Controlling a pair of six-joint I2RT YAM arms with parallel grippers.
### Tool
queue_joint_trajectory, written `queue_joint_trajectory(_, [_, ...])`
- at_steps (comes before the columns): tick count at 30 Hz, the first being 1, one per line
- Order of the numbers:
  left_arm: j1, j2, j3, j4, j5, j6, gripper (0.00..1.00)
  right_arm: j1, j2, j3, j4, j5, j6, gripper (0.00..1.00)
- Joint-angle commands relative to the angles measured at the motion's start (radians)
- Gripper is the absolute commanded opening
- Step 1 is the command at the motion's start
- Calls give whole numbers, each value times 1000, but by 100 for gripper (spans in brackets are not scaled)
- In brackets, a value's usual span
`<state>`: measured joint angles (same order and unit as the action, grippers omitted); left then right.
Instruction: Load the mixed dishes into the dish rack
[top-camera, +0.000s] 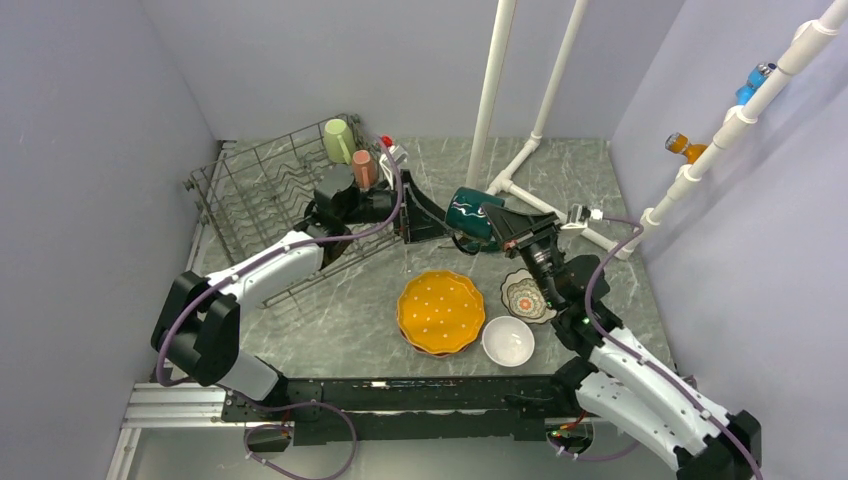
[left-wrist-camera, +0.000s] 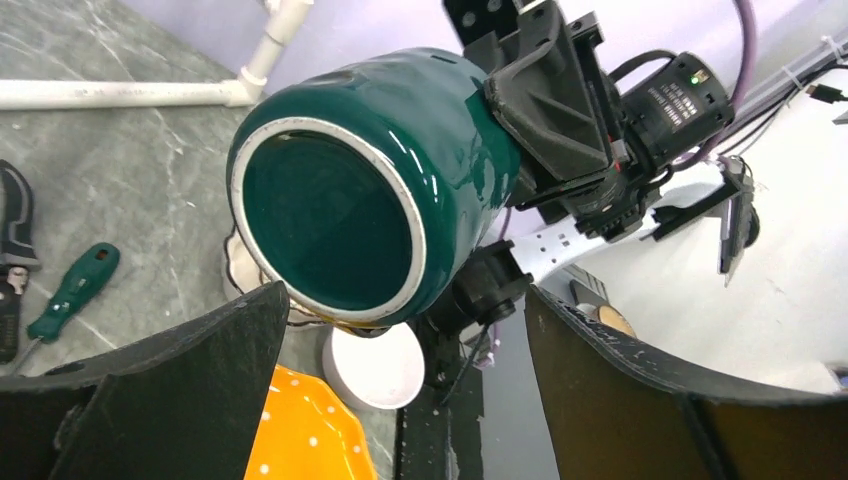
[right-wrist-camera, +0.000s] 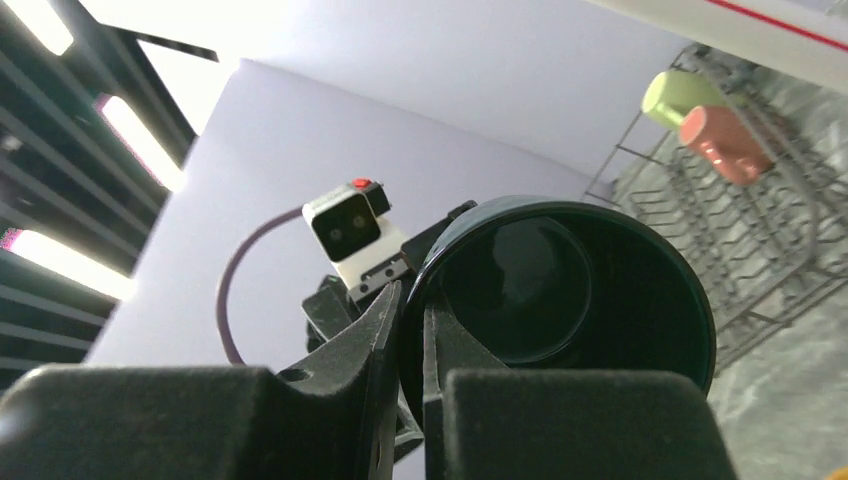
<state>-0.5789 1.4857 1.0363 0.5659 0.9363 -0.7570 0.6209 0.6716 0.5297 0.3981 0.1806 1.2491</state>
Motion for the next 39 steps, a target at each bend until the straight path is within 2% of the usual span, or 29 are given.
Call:
queue_joint_trajectory(1, [6, -1, -14, 103, 19, -11, 90, -36, 88, -55, 490, -105, 307, 0])
queue_joint_trajectory(5, [5, 15, -30, 170, 25, -56, 82, -52, 217, -104, 757, -114, 449, 0])
queue_joint_trajectory(7, [4, 15, -27, 163, 27, -50, 79, -56, 263, -110, 827, -110, 483, 0])
queue_joint_trajectory(12, [4, 19, -27, 164, 26, -56, 69, -62, 288, -75, 844, -104, 478, 0])
queue_joint_trajectory(15, [5, 24, -26, 177, 33, -74, 57, -62, 271, -43, 810, -107, 428, 0])
queue_joint_trajectory(17, [4, 21, -27, 168, 25, -68, 62, -65, 256, -22, 779, -108, 401, 0])
queue_joint_trajectory(19, [5, 18, -30, 160, 16, -69, 78, -65, 252, -3, 763, -115, 377, 0])
queue_joint_trajectory(22, [5, 16, -32, 189, 23, -89, 82, -64, 258, 15, 766, -122, 368, 0])
queue_joint_trajectory(26, [5, 12, -43, 199, 8, -98, 77, -65, 279, 30, 781, -132, 377, 0])
queue_joint_trajectory(31, [7, 13, -43, 263, 34, -142, 60, -63, 310, 21, 795, -146, 408, 0])
queue_joint_trajectory(36, [14, 0, -49, 246, 19, -134, 58, -63, 309, 4, 793, -155, 398, 0])
queue_joint_trajectory(39, [17, -2, -55, 267, 10, -155, 50, -59, 314, -6, 804, -156, 384, 0])
